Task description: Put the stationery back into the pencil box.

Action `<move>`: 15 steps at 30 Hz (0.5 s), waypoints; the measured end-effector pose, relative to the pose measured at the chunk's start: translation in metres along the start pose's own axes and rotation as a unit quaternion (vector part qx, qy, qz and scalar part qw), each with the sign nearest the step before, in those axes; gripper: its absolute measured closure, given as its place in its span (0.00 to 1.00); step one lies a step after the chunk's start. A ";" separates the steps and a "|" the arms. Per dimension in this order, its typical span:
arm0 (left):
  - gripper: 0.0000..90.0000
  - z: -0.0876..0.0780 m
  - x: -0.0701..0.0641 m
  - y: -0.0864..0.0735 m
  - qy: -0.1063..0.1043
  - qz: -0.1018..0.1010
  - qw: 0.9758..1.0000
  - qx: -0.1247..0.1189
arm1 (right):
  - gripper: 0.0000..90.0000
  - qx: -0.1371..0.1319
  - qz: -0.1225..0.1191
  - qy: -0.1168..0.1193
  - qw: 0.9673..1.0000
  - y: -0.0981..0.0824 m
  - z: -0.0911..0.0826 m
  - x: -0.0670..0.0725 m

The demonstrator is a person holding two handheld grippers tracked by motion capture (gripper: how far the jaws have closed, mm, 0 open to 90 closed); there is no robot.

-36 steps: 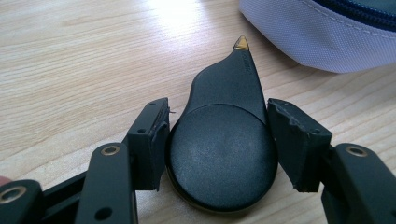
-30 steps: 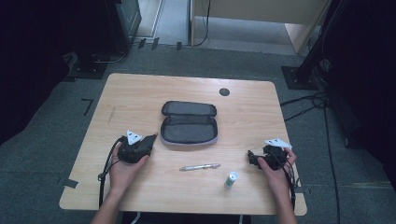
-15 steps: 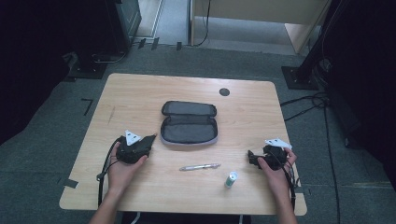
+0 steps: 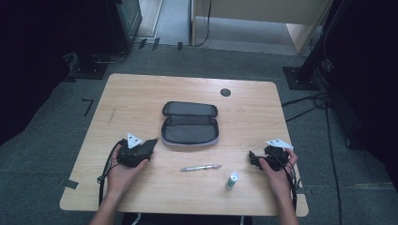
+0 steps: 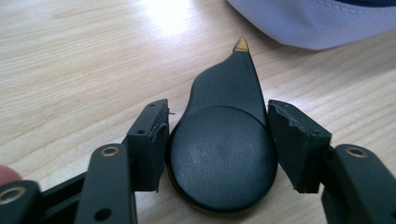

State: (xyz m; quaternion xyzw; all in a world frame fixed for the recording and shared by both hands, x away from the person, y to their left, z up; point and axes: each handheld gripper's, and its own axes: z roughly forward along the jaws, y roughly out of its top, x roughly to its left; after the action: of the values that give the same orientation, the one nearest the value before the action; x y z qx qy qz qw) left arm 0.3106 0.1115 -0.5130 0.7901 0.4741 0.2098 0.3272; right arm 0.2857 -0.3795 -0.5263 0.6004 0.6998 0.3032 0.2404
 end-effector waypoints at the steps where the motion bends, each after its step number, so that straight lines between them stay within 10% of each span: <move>1: 0.40 0.001 0.000 0.002 0.003 0.001 1.000 -0.002 | 0.00 0.000 0.000 0.000 1.000 0.000 0.000 0.000; 15: 0.53 0.008 -0.005 0.008 -0.014 0.032 0.999 0.002 | 0.00 0.000 0.000 0.000 1.000 0.000 0.000 0.000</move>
State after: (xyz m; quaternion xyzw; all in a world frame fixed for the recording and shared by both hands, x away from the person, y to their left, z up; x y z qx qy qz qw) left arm 0.3178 0.1018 -0.5129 0.8081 0.4444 0.2080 0.3259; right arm 0.2857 -0.3795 -0.5263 0.6004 0.6998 0.3032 0.2404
